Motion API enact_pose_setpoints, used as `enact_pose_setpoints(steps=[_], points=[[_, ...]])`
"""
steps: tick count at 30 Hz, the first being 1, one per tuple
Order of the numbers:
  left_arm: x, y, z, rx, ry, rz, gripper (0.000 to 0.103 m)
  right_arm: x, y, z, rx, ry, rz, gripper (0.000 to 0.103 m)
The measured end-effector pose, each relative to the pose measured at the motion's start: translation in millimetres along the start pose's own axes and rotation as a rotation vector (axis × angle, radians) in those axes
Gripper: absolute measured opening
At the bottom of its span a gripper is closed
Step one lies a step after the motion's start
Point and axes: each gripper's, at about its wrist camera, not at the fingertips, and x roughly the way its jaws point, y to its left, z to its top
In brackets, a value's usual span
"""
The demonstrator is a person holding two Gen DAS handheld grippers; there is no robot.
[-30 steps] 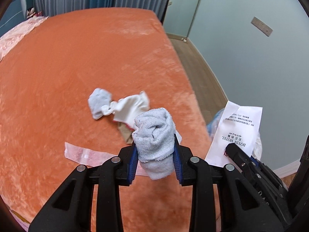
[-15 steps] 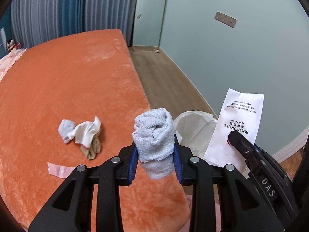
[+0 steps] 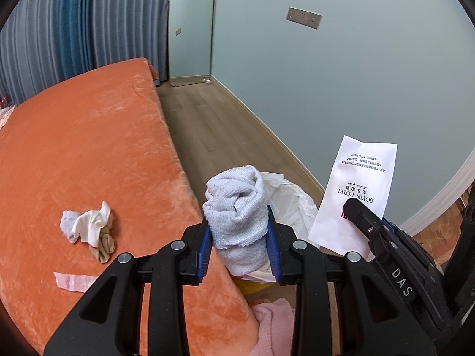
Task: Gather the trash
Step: 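Carry the grey sock and hotel card over the wastebasket with both tools, then open both tools to drop sock and card into the wastebasket, then move both open tools back over the remaining socks on the bed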
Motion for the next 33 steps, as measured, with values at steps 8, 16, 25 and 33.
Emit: enact_pose_setpoints(steps=[8, 16, 25, 33], points=[[18, -24, 11, 0.032, 0.022, -0.051, 0.032, 0, -12, 4, 0.001, -0.007, -0.039, 0.008], [29, -34, 21, 0.032, -0.001, -0.062, 0.044, 5, -14, 9, -0.020, -0.010, -0.056, 0.011], [31, -17, 29, -0.024, -0.018, -0.028, 0.054, 6, -6, 11, -0.038, -0.009, -0.067, 0.021], [25, 5, 22, -0.064, -0.013, -0.001, 0.054, 9, 1, 7, -0.048, 0.008, -0.062, 0.027]])
